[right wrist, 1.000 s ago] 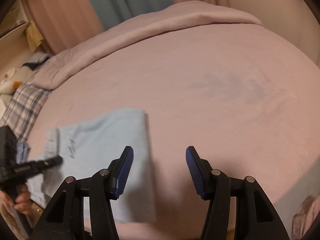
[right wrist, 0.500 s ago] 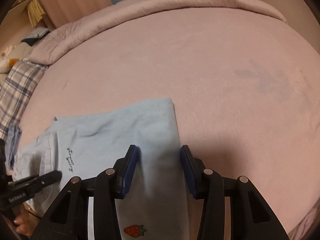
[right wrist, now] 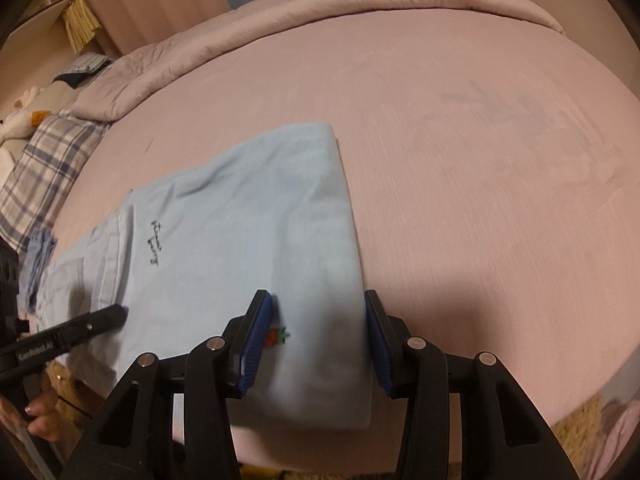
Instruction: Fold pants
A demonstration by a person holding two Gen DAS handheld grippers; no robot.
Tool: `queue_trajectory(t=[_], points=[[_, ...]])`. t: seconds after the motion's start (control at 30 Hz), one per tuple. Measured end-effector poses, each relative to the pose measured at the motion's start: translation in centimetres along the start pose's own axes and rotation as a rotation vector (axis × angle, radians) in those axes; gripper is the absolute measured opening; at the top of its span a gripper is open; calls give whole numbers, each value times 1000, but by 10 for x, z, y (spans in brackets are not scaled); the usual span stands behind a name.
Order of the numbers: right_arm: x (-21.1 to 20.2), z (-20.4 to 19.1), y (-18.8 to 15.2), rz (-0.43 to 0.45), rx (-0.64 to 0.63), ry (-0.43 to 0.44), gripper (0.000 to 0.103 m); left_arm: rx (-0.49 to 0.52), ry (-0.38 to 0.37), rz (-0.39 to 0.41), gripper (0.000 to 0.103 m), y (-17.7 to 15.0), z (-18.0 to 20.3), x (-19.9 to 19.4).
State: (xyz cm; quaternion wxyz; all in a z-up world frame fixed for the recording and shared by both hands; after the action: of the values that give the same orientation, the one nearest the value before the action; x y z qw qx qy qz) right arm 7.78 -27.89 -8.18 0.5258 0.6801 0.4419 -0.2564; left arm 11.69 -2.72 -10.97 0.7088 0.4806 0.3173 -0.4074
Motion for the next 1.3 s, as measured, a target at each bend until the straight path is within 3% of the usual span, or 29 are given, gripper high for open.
queue_trajectory(t=[0.73,1.2,1.3], points=[[10,-10,5,20,17,1,50,-28,-5,24,25,-28,-5,-14],[14,-20,5,11,-6,-19,69,-74,-43,27,27,-32,-11,-19],[15,-22,4,12,-21,-31,71,-78,-82,25,40,-35,-9,-24]])
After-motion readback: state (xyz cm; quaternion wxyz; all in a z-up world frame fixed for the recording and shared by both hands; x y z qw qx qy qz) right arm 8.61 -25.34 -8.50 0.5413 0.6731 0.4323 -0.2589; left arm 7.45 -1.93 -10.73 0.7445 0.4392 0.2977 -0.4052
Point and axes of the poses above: each gripper's, at about its wrist camera, not at the fingertips, and x roughly the way its jaws point, z to its right, y to its top, the point moved 3 cm from there along x, roughly the way its jaws point, and after that the axes turned 8 degrees about x, right-handed, at the moved point
